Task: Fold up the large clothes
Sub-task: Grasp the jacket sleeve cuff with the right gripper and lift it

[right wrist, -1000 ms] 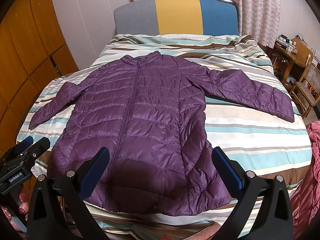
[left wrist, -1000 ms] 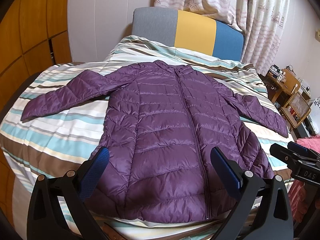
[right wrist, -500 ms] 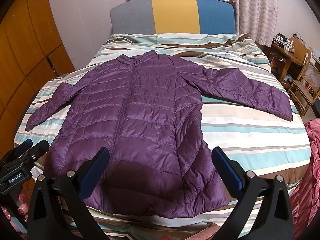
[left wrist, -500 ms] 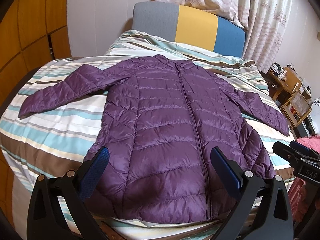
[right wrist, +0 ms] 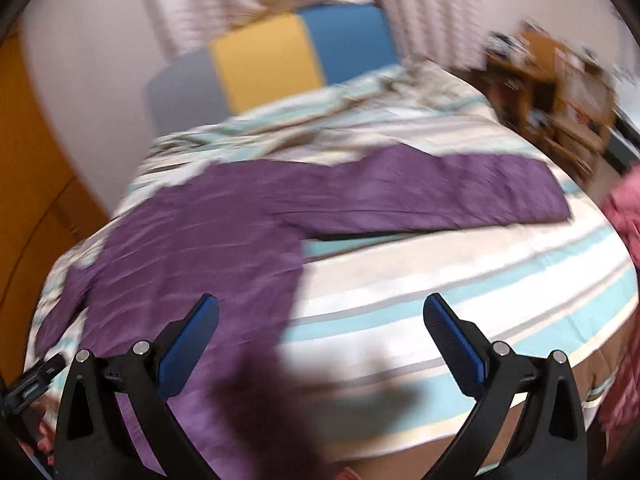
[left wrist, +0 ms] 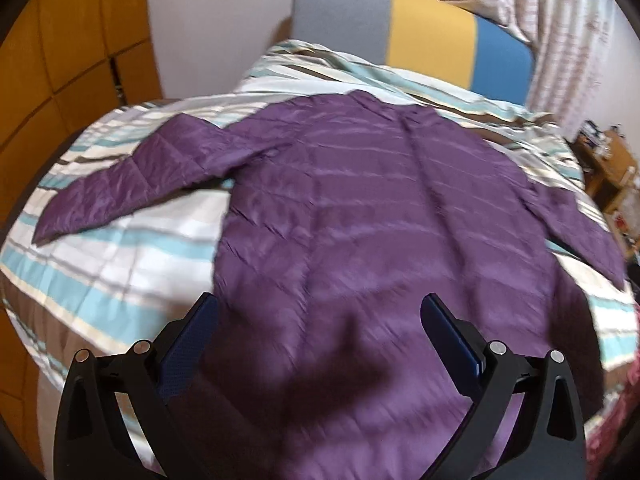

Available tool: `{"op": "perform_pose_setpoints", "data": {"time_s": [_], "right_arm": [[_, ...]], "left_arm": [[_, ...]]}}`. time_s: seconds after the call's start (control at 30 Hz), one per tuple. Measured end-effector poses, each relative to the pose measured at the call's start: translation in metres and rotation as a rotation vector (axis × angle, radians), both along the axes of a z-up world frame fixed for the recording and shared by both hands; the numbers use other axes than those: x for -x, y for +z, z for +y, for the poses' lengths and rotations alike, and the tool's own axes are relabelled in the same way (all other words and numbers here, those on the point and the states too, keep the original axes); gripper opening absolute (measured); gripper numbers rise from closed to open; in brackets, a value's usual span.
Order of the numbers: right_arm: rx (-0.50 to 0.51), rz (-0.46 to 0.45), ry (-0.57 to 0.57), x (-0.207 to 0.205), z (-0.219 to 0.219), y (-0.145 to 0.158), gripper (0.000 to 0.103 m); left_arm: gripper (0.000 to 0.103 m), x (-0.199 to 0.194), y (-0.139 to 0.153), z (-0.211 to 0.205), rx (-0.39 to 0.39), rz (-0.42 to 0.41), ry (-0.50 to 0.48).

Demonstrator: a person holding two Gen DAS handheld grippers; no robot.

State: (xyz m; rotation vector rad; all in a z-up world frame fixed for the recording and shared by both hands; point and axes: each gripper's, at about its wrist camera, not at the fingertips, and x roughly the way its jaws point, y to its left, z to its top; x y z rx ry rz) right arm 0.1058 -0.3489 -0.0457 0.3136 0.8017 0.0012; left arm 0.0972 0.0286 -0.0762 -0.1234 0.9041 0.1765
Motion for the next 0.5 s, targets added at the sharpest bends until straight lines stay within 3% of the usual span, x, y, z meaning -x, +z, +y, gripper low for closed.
{"op": "perform_pose_setpoints", "data": {"time_s": [0.17, 0.33, 0.5], "right_arm": [[-0.002, 0.085, -0.177, -0.046, -0.079, -0.041, 0.101], [-0.112, 0.101, -0.347, -0.065, -0.145, -0.072, 0.101], [-0.237, 0.084, -0.53, -0.074, -0.2, -0.095, 0.087]], "left_arm": [[0.1, -0.041, -0.02, 0.022, -0.026, -0.001, 0.048], [0.1, -0.071, -0.033, 0.035, -0.025, -0.054, 0.074], [0.1, -0.097, -0.059, 0.039, -0.052, -0.015, 0.08]]}}
